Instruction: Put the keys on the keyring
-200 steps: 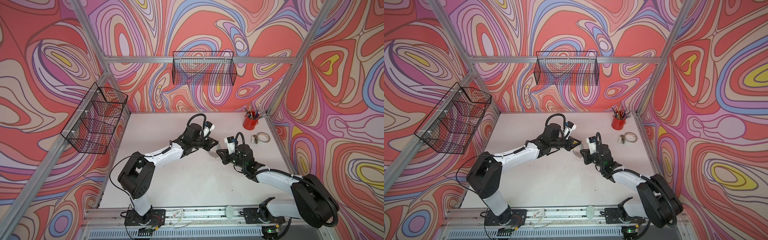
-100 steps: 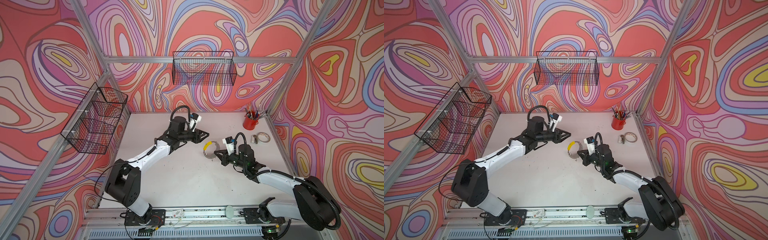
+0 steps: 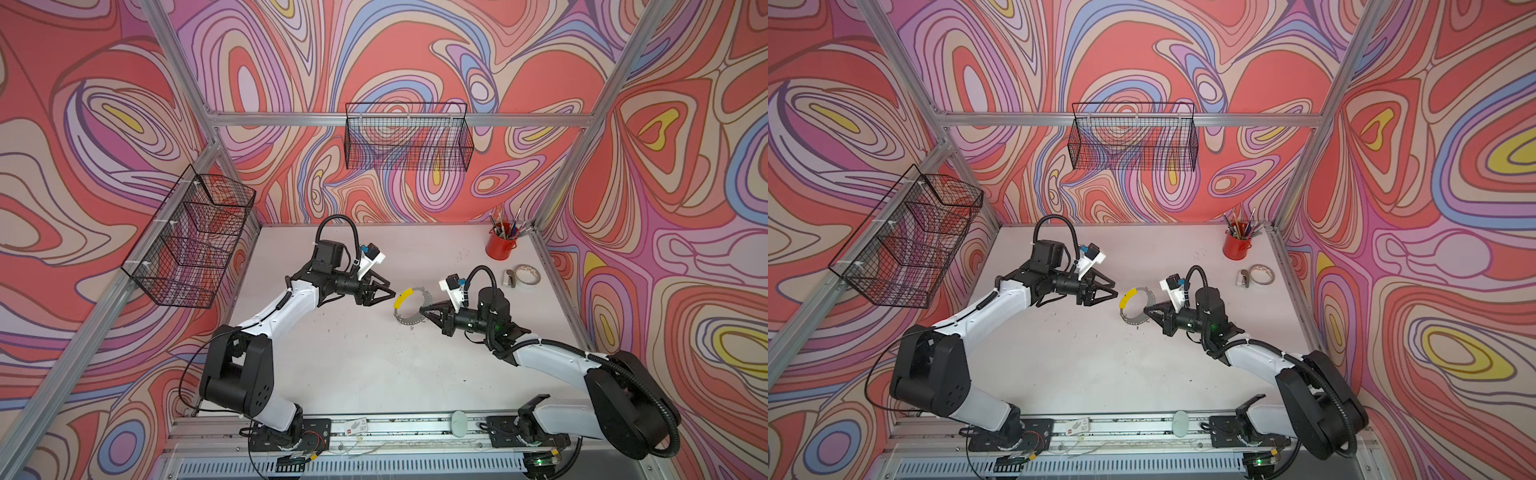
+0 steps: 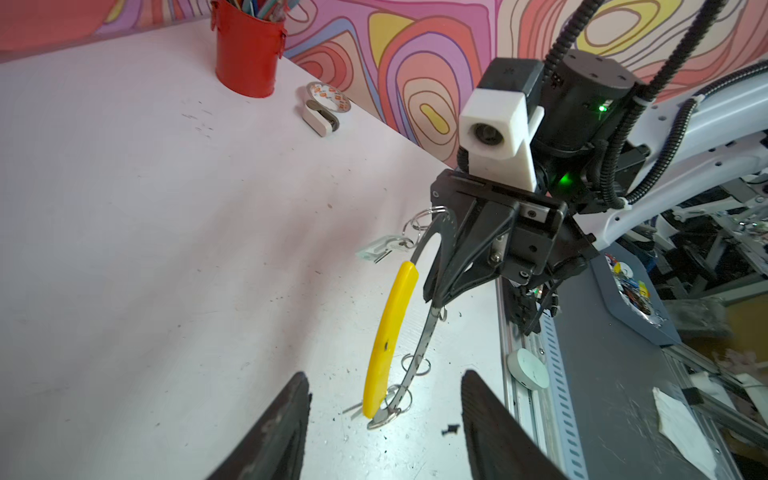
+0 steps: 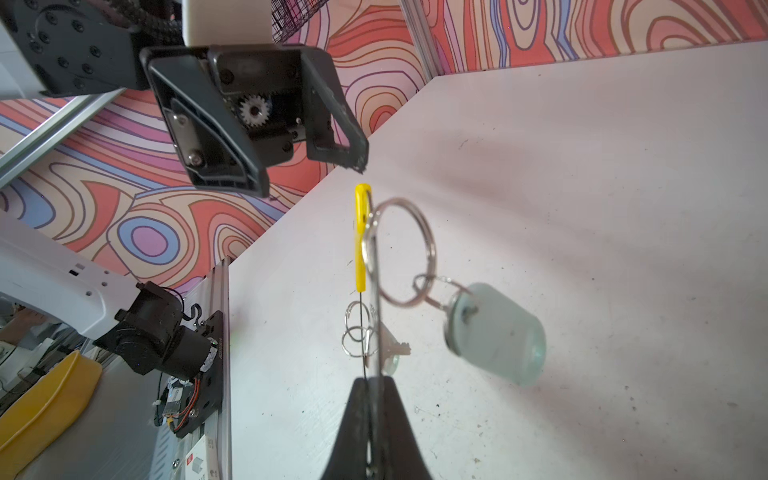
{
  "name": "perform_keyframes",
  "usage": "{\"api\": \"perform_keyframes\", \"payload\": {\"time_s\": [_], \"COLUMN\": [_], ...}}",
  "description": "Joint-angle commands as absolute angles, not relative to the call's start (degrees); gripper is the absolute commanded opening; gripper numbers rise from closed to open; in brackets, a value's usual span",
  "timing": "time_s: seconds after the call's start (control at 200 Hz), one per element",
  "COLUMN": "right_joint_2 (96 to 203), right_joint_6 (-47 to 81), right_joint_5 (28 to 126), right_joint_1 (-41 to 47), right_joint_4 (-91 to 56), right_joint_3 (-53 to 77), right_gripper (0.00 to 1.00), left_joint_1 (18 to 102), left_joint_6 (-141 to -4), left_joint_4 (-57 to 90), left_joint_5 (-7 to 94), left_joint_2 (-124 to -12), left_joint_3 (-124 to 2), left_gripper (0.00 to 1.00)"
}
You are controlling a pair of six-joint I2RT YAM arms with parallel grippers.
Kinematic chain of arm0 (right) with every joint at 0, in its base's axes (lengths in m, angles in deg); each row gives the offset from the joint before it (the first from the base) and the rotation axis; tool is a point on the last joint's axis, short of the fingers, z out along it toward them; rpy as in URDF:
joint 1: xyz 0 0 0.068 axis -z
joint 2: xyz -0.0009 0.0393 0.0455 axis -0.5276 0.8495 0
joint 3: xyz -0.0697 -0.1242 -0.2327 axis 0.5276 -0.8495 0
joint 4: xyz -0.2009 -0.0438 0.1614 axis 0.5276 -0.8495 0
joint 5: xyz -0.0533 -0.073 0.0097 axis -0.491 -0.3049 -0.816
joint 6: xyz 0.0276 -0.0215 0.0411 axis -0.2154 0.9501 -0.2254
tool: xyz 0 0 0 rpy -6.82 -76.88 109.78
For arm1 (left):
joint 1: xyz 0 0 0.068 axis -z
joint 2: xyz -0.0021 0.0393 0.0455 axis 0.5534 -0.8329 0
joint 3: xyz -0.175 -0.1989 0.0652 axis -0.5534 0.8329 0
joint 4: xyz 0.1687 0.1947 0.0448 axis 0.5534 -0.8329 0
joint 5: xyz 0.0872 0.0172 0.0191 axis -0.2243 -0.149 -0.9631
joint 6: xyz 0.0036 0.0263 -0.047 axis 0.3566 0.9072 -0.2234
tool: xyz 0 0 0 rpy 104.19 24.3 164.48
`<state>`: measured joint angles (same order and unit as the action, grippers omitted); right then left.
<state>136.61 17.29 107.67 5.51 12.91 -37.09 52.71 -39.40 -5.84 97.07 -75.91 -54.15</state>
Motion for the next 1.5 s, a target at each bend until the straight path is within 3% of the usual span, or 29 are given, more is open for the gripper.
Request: {"api": "perform_keyframes", "payload": {"time_s": [0.0,0.24,0.651,0.741,0.861,0.957,1.052,1.117,1.247,1.342,1.497], "right_joint_2": [137.0,136.5,137.0,137.1,136.3,134.0,130.5,128.7,126.4,124.7,123.6], "right_joint_6": [16.6,16.6,16.7,16.7,17.0,18.0,18.8,19.0,19.3,18.9,18.6], "right_joint_5": [109.9,110.9,111.4,111.7,110.1,105.5,97.3,91.6,82.7,81.5,76.5], "right_joint_1": [5.5,5.6,5.6,5.6,5.7,6.8,7.8,8.4,8.7,8.8,8.9], "right_joint_4": [16.0,16.6,17.7,17.7,16.0,12.0,7.8,5.3,0.0,0.1,-0.2], "right_joint_3": [-36.4,-37.0,-37.2,-37.2,-37.2,-36.9,-37.0,-37.0,-36.0,-36.4,-37.4], "right_gripper": [0.0,0.0,0.0,0.0,0.0,0.35,0.56,0.64,0.7,0.73,0.76], "left_joint_1": [56.3,57.3,57.3,57.3,57.2,57.3,57.4,58.1,62.5,68.1,74.2], "left_joint_6": [-26.5,-30.7,-28.2,-30.8,-34.5,-36.1,-37.0,-37.9,-40.1,-41.7,-41.9], "left_joint_4": [-17.6,-9.4,-16.4,-15.3,-14.4,-15.6,-19.2,-21.6,-29.0,-34.7,-39.1], "left_joint_5": [97.6,93.8,97.7,97.3,94.9,89.0,84.5,81.3,68.2,55.9,43.8], "left_joint_2": [-78.5,-79.2,-81.8,-82.0,-81.9,-81.5,-80.4,-79.1,-77.9,-78.1,-80.3], "left_joint_3": [-59.2,-57.8,-60.6,-61.0,-61.6,-62.0,-63.2,-64.2,-68.9,-74.3,-78.8], "left_gripper": [0.62,0.59,0.16,0.0,0.0,0.0,0.0,0.0,0.0,0.0,0.0]}}
